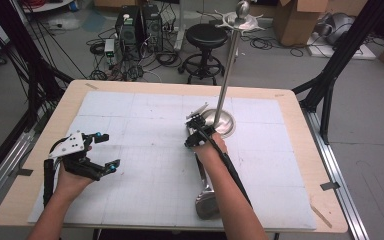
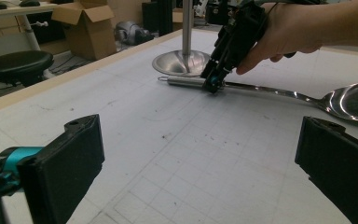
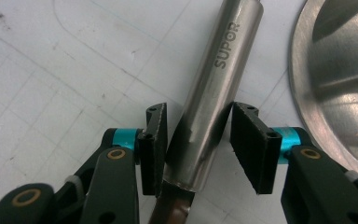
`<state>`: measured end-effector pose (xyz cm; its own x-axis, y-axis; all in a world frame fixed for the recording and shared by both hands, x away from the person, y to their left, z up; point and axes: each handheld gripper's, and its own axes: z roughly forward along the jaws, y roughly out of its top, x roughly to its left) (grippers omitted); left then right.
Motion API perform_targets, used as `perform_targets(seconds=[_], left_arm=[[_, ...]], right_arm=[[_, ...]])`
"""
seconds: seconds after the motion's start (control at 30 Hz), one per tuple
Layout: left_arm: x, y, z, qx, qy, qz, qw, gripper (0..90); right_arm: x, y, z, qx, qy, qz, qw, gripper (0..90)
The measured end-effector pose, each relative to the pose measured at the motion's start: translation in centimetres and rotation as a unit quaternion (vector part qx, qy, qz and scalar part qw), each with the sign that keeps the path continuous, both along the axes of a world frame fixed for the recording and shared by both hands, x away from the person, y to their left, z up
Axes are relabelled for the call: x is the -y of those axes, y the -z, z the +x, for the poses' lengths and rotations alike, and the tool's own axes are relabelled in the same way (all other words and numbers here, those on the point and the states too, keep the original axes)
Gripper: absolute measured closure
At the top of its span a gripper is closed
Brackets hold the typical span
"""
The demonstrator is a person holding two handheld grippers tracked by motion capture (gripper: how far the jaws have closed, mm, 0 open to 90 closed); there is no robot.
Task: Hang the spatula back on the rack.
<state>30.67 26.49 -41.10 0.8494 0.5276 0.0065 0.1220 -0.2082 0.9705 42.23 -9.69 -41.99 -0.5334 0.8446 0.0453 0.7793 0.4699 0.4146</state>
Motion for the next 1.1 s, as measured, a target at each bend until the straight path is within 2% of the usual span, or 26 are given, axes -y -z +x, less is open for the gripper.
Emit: perform_targets(seconds=[0.17,0.5,0.7,0.77,0.83,0.97,1.1], left_arm=[[0.06,0.01,-0.05,-0.001,0.001,0.001,1.0,1.7],[0.08,0.04,-0.02,-0.001,0.001,0.006,1.0,1.7],[0.11,0.05,-0.04,-0.002,0.001,0.006,1.0,1.7],[0.12,0.07,-0.03,-0.002,0.001,0.006,1.0,1.7],[0.13,0.08,-0.03,-0.002,0.001,0.006,1.0,1.7],[0.11,0.07,-0.03,-0.002,0.002,0.007,1.0,1.7],[0.09,0.08,-0.03,-0.004,0.001,0.006,1.0,1.7]], right_arm=[[-0.24,-0.07,-0.16,0.001,0.013,-0.003,0.9999,58.2],[-0.14,-0.08,-0.05,-0.002,0.007,-0.004,1.0,59.0],[0.06,-0.26,-0.07,-0.009,-0.017,-0.008,0.9998,68.4],[-0.1,-0.36,-0.23,-0.005,-0.039,-0.026,0.9989,68.5],[-0.17,-0.37,-0.28,-0.004,-0.043,-0.028,0.9987,68.6],[-0.16,-0.4,-0.29,-0.009,-0.049,-0.02,0.9986,68.6],[-0.22,-0.73,-0.53,-0.008,-0.066,-0.008,0.9978,68.5]])
